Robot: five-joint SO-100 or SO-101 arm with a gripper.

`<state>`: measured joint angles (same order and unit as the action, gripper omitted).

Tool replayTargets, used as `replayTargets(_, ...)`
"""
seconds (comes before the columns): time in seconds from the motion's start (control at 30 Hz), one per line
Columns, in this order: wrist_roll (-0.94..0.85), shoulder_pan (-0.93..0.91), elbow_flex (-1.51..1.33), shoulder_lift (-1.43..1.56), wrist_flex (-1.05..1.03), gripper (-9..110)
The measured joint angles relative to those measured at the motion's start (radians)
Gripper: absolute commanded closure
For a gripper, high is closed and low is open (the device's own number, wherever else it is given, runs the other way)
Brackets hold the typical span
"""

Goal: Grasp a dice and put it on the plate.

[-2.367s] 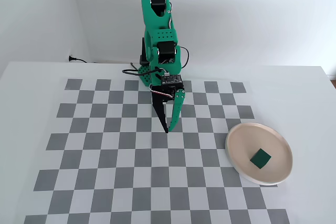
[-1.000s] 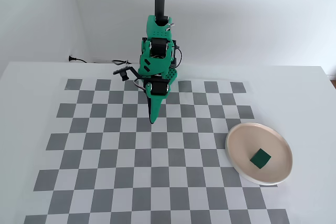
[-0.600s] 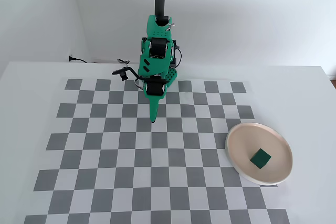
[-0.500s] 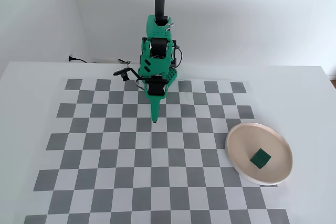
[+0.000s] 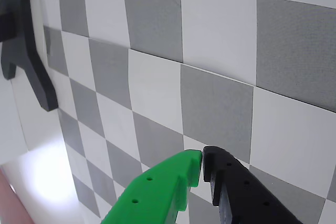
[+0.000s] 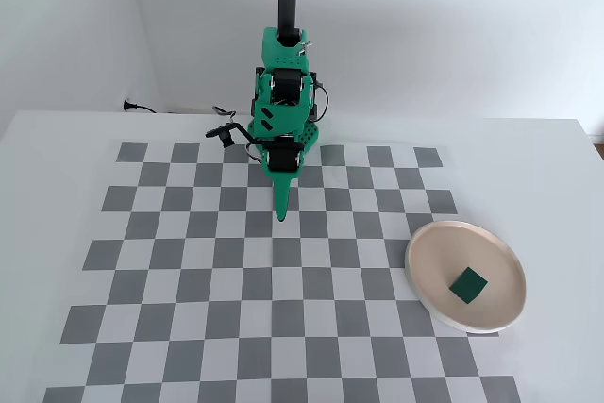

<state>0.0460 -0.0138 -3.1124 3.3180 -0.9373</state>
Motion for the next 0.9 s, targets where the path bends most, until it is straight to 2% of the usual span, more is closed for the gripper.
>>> replayTargets(0.9, 0.000, 0.000, 0.000, 0.000, 0.000, 106)
